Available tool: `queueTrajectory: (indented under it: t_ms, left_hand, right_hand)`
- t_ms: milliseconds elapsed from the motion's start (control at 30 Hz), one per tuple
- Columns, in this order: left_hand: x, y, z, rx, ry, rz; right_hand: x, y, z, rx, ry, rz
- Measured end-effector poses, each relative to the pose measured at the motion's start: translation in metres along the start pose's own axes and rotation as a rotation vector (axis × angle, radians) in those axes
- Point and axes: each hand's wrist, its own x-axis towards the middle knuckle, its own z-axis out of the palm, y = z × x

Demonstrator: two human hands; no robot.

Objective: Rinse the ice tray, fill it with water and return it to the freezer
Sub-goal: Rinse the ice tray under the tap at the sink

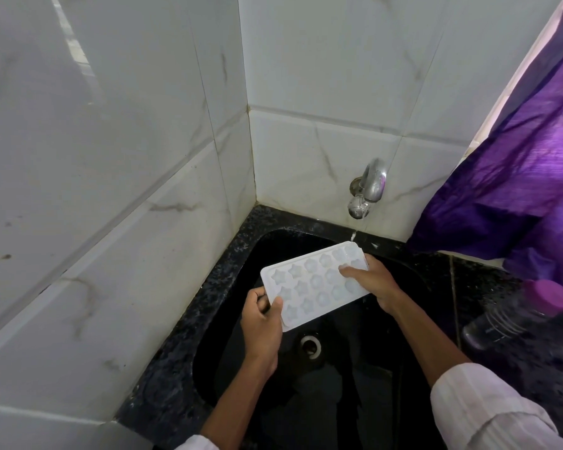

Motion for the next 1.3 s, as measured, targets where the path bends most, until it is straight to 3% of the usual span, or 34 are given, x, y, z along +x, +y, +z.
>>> queueTrajectory:
  t_ms: [100,300,367,433,500,700,800,1000,1300]
  left_hand:
    - [-0.002,0.005,-0.012,0.236,0.016,0.279]
    - [0.002,0.000,-0.038,0.931,-0.110,1.186]
    - [0.003,-0.003,-0.043,1.039,-0.122,1.327]
    - [0.003,-0.006,-0.046,1.045,-0.163,1.349]
    - [0.001,-0.013,-0.044,0.982,-0.137,1.254]
    - [0.000,-0.001,-0.016,0.316,0.253,0.303]
    - [0.005,0.002,0.001,-0.050,0.275,-0.005]
    - [0.002,0.008,0.031,-0.350,0.175,-0.203]
    - [-0.008,0.002,0.041,-0.393,0.119,-0.286]
  right_hand:
    - [-0.004,0.007,0.005,0.060,-0.084,0.043]
    - [-0.010,0.029,0.014,0.009,-0.102,0.146]
    - [-0.012,0.034,0.017,0.006,-0.091,0.165]
    - [-0.015,0.035,0.018,0.001,-0.090,0.175]
    - [-0.016,0.035,0.017,0.010,-0.100,0.180]
    - [-0.010,0.037,0.006,0.103,-0.045,0.161]
    - [-0.004,0.034,0.001,0.179,0.016,0.142]
    - [0.005,0.022,-0.006,0.393,0.093,0.142]
    - [0.002,0.000,-0.011,0.597,0.032,0.093]
